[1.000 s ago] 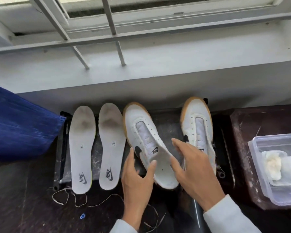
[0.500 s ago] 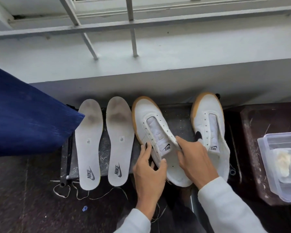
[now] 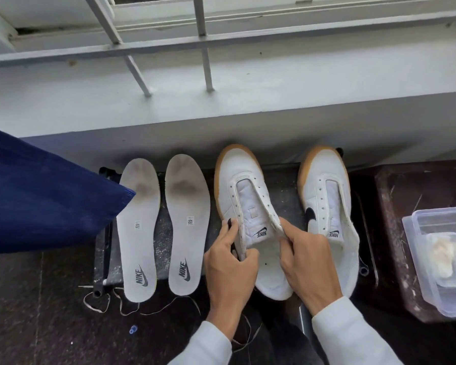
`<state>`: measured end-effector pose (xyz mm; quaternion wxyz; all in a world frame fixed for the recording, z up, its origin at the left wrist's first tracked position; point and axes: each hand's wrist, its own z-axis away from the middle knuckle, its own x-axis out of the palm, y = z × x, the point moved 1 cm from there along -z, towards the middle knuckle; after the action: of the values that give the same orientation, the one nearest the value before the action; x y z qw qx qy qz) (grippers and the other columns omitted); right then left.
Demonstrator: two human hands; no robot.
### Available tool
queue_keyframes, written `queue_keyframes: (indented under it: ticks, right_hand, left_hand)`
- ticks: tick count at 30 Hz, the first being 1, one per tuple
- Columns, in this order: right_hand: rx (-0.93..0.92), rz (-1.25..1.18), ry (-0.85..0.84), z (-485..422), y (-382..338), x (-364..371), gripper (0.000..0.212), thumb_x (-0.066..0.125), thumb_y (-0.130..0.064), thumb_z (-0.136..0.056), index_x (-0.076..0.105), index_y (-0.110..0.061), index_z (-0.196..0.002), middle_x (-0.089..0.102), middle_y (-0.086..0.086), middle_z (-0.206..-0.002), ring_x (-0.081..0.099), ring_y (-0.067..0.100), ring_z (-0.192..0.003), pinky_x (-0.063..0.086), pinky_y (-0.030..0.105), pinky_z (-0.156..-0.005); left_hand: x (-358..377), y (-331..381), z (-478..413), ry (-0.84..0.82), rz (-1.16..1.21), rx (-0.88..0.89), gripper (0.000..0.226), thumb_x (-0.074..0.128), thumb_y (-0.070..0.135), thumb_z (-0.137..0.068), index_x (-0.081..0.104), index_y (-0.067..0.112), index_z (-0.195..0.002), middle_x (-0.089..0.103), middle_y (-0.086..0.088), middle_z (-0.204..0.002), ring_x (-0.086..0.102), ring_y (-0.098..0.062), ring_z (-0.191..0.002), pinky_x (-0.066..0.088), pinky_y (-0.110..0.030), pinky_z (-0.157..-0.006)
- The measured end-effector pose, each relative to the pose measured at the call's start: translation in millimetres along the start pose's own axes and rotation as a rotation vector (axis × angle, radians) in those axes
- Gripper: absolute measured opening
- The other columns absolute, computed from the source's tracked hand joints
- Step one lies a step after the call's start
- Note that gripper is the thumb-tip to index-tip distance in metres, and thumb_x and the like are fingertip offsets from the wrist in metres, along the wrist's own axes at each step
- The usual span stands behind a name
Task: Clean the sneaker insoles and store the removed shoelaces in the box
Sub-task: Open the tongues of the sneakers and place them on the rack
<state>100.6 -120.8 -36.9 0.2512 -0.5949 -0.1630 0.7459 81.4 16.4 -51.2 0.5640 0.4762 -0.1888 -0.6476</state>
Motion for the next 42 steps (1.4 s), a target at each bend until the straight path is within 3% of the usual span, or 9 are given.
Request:
queue_keyframes:
  ticks: [10, 15, 19, 24, 28, 30, 35, 38, 42]
  right_hand:
    - [0.117, -0.081, 0.053, 1, 5, 16, 0.017, 0.055, -0.004, -0.093, 0.068, -0.016, -0.09, 0.04, -0.003, -0.043, 0.034, 0.013, -0.04, 0.03, 0.018, -0.044]
    - [0.124, -0.082, 0.018, 1, 6, 15, 0.016, 0.056, -0.008, -0.094, 0.069, -0.015, -0.101, 0.048, -0.002, -0.048, 0.042, 0.013, -0.043, 0.036, 0.021, -0.045]
    - [0.109, -0.194, 0.021, 9, -1, -13, 0.022, 0.071, -0.015, -0.089, 0.069, -0.015, -0.111, 0.074, -0.002, -0.083, 0.07, 0.009, -0.076, 0.06, 0.028, -0.075]
    - [0.149, -0.218, 0.312, 16, 24, -67, 0.027, 0.074, -0.016, -0.084, 0.073, -0.018, -0.112, 0.074, -0.009, -0.1, 0.069, -0.002, -0.089, 0.055, 0.017, -0.087]
    - [0.181, -0.025, 0.217, 12, 59, -76, 0.046, 0.076, -0.02, -0.084, 0.063, -0.014, -0.128, 0.066, 0.002, -0.124, 0.063, 0.02, -0.112, 0.051, 0.036, -0.098]
    - [0.195, 0.003, 0.129, 11, 72, -75, 0.057, 0.079, -0.021, -0.082, 0.058, -0.011, -0.134, 0.064, 0.005, -0.13, 0.06, 0.022, -0.119, 0.045, 0.03, -0.099]
    - [0.16, 0.023, 0.027, 12, 88, -68, 0.042, 0.076, -0.021, -0.082, 0.064, -0.021, -0.122, 0.073, -0.004, -0.098, 0.064, 0.009, -0.08, 0.05, 0.018, -0.072]
    - [0.178, 0.09, 0.034, 11, 95, -64, 0.034, 0.073, -0.023, -0.084, 0.065, -0.019, -0.117, 0.073, 0.001, -0.081, 0.068, 0.024, -0.071, 0.057, 0.037, -0.066]
    - [0.167, 0.119, 0.044, 8, 101, -57, 0.032, 0.067, -0.021, -0.089, 0.066, -0.02, -0.122, 0.056, -0.001, -0.053, 0.049, 0.019, -0.046, 0.05, 0.032, -0.056]
  left_hand:
    - [-7, 6, -21, -0.099, -0.166, 0.082, 0.065, 0.07, 0.01, -0.079, 0.057, 0.022, -0.142, 0.049, 0.006, -0.152, 0.05, -0.002, -0.136, 0.049, -0.012, -0.1]
    - [-5, 3, -20, -0.103, -0.17, 0.094, 0.067, 0.07, 0.014, -0.079, 0.055, 0.026, -0.143, 0.047, 0.007, -0.155, 0.056, -0.007, -0.132, 0.055, -0.033, -0.103]
    - [-1, 13, -8, 0.001, -0.169, 0.204, 0.061, 0.075, 0.029, -0.087, 0.054, 0.026, -0.144, 0.047, 0.006, -0.155, 0.046, -0.008, -0.142, 0.045, -0.036, -0.114]
    - [24, 48, 14, 0.097, -0.159, 0.437, 0.034, 0.072, 0.024, -0.088, 0.071, 0.017, -0.122, 0.071, 0.004, -0.124, 0.064, -0.007, -0.119, 0.048, -0.025, -0.103]
    - [58, 59, 21, 0.015, -0.221, 0.514, 0.032, 0.077, 0.017, -0.086, 0.072, 0.012, -0.118, 0.076, 0.0, -0.114, 0.071, -0.012, -0.106, 0.047, -0.015, -0.1]
    - [73, 62, 23, -0.038, -0.24, 0.492, 0.039, 0.078, 0.02, -0.086, 0.07, 0.01, -0.123, 0.077, -0.002, -0.114, 0.072, -0.014, -0.103, 0.05, -0.014, -0.094]
    - [95, 56, 31, -0.059, -0.332, 0.448, 0.044, 0.08, 0.025, -0.084, 0.07, 0.007, -0.123, 0.074, -0.002, -0.072, 0.068, -0.016, -0.062, 0.046, -0.015, -0.059]
    - [103, 50, 32, -0.064, -0.438, 0.414, 0.045, 0.078, 0.028, -0.085, 0.069, 0.01, -0.125, 0.069, -0.005, -0.063, 0.066, -0.023, -0.057, 0.043, -0.021, -0.057]
    - [110, 49, 32, -0.095, -0.492, 0.354, 0.02, 0.066, 0.013, -0.087, 0.071, 0.009, -0.106, 0.058, -0.004, -0.055, 0.058, -0.027, -0.054, 0.046, -0.031, -0.054]
